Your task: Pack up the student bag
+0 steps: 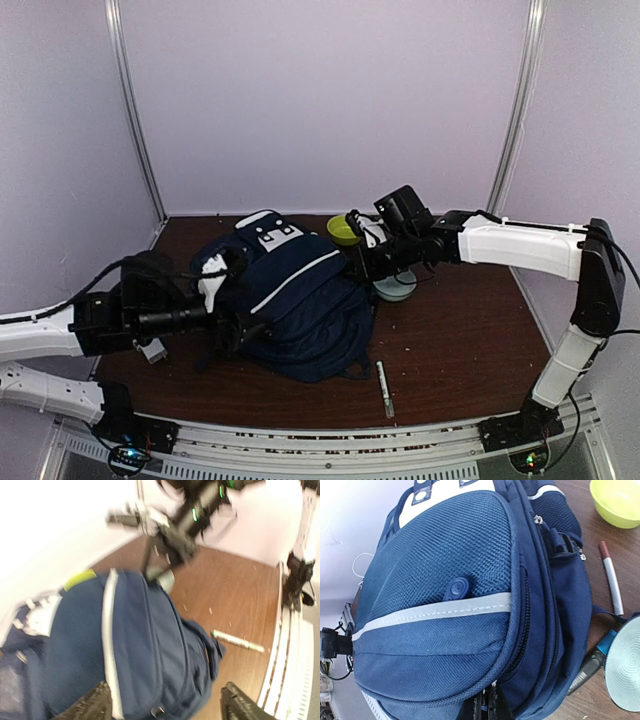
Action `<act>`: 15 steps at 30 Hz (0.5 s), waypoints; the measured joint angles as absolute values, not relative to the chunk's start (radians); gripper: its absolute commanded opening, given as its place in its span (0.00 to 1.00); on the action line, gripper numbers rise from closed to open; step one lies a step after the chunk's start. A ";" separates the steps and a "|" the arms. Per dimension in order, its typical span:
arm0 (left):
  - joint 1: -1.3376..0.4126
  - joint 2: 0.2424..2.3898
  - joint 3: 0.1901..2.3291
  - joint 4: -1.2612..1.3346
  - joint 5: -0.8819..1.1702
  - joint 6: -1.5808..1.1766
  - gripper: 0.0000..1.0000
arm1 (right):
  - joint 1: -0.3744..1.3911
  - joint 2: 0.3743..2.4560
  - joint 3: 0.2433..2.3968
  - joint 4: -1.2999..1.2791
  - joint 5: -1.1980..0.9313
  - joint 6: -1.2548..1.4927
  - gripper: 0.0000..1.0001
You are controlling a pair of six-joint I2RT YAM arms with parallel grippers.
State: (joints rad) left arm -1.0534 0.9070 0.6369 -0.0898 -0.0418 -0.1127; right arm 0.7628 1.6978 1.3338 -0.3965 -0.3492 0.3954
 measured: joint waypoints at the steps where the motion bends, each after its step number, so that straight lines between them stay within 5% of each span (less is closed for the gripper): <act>1: -1.038 0.891 0.670 -0.100 -0.043 -0.108 0.84 | 0.766 1.702 1.334 -0.391 -0.356 0.392 0.00; 8: -0.541 0.923 0.833 -0.192 -0.048 -0.216 0.95 | 0.769 1.707 1.335 -0.391 -0.360 0.348 0.00; 15: -0.192 1.234 0.885 -0.262 0.115 -0.308 0.98 | 0.769 1.707 1.334 -0.396 -0.358 0.311 0.00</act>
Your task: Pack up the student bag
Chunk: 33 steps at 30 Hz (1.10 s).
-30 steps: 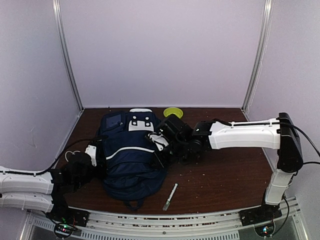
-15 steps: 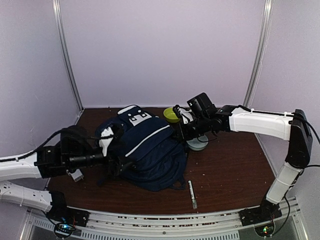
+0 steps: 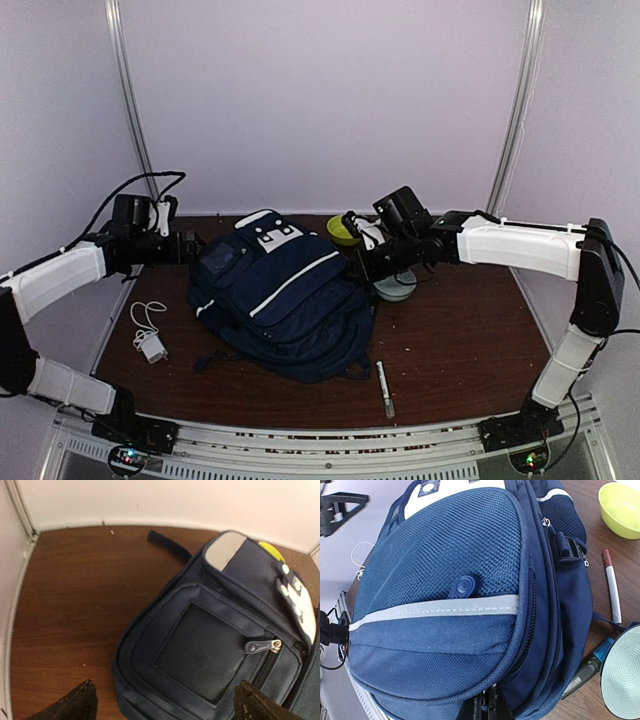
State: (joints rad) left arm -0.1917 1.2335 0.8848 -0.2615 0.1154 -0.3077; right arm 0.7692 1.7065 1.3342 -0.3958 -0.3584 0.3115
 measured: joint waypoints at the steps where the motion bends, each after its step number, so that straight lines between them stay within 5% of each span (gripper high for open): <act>1: -0.182 1.287 0.904 -0.263 0.146 -0.310 0.98 | 0.769 1.707 1.334 -0.397 -0.358 0.310 0.00; 7: -0.171 1.592 1.047 -0.236 0.318 -0.329 0.98 | 0.769 1.707 1.334 -0.395 -0.358 0.310 0.00; 9: -0.169 1.650 1.053 -0.208 0.358 -0.345 0.90 | 0.769 1.707 1.334 -0.390 -0.359 0.310 0.00; 11: -0.163 1.678 1.037 -0.170 0.384 -0.369 0.74 | 0.770 1.707 1.335 -0.385 -0.360 0.310 0.00; 14: -0.153 1.652 0.960 -0.090 0.374 -0.383 0.34 | 0.768 1.709 1.335 -0.385 -0.360 0.313 0.00; 18: -0.149 1.574 0.848 -0.040 0.354 -0.396 0.00 | 0.758 1.727 1.352 -0.391 -0.372 0.323 0.00; 33: -0.318 1.042 0.503 -0.126 0.194 -0.492 0.00 | 0.744 1.816 1.559 -0.508 -0.329 0.300 0.00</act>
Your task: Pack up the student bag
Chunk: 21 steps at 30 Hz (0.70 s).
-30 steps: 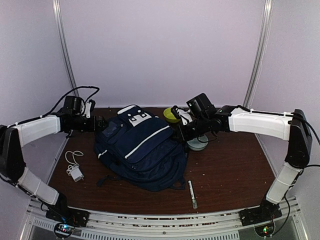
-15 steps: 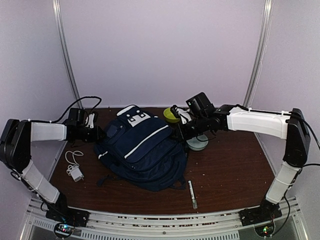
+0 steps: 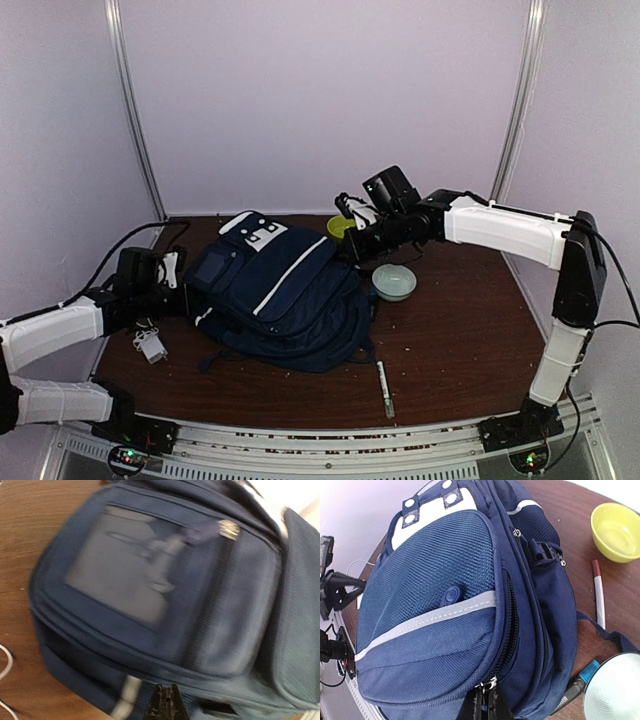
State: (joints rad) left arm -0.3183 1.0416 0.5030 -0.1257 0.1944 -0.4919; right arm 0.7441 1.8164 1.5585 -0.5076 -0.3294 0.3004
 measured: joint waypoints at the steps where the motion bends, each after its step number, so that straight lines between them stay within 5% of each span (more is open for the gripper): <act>1: -0.351 1.022 0.503 -0.140 0.182 -0.500 0.00 | 0.745 1.818 1.581 -0.528 -0.321 0.291 0.00; 4: -0.441 0.966 0.503 -0.176 0.141 -0.525 0.04 | 0.751 1.820 1.626 -0.568 -0.308 0.261 0.00; 8: -0.539 0.886 0.565 -0.282 0.063 -0.506 0.45 | 0.755 1.820 1.645 -0.607 -0.306 0.208 0.00; 14: -0.576 1.022 0.916 -0.333 0.099 -0.363 0.74 | 0.750 1.818 1.640 -0.629 -0.365 0.068 0.00; 21: -0.575 1.444 1.344 -0.334 0.440 -0.059 0.68 | 0.745 1.805 1.630 -0.658 -0.463 -0.085 0.00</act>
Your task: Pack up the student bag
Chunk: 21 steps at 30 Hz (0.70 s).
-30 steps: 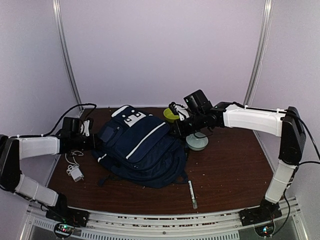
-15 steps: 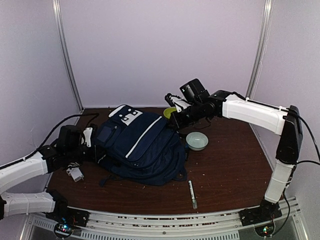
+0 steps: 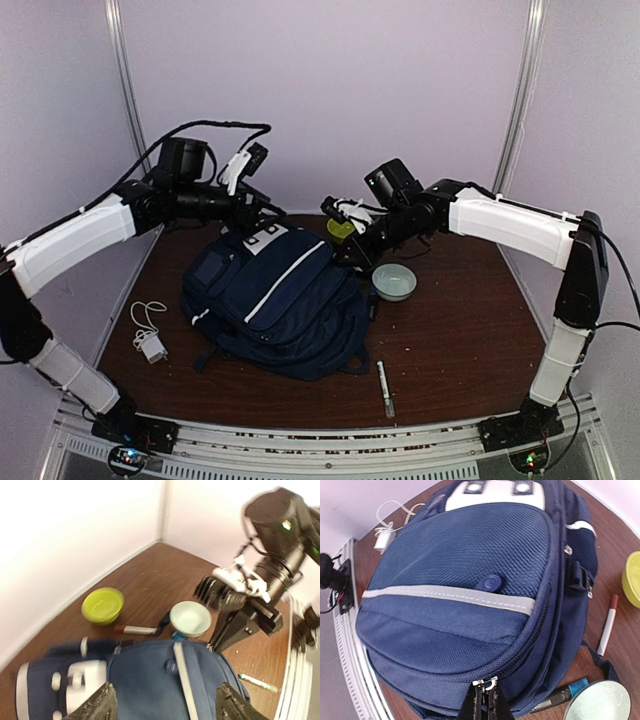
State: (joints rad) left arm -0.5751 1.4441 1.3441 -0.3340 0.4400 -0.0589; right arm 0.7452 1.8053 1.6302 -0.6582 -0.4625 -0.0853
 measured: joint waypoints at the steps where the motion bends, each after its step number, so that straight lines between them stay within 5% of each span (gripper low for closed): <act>1: -0.575 1.509 1.417 -0.363 0.505 0.006 0.68 | 0.746 1.805 1.632 -0.663 -0.480 -0.097 0.00; 13: -0.576 2.013 1.998 -0.777 0.856 0.720 0.78 | 0.744 1.778 1.565 -0.598 -0.558 -0.105 0.00; 21: -0.581 2.130 2.053 -0.951 0.922 0.979 0.84 | 0.744 1.760 1.511 -0.525 -0.583 -0.081 0.00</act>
State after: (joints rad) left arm -0.5808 2.1304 2.0533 -0.9508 0.9218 0.9787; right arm 0.7437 1.7596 1.5108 -0.5255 -0.5835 -0.0811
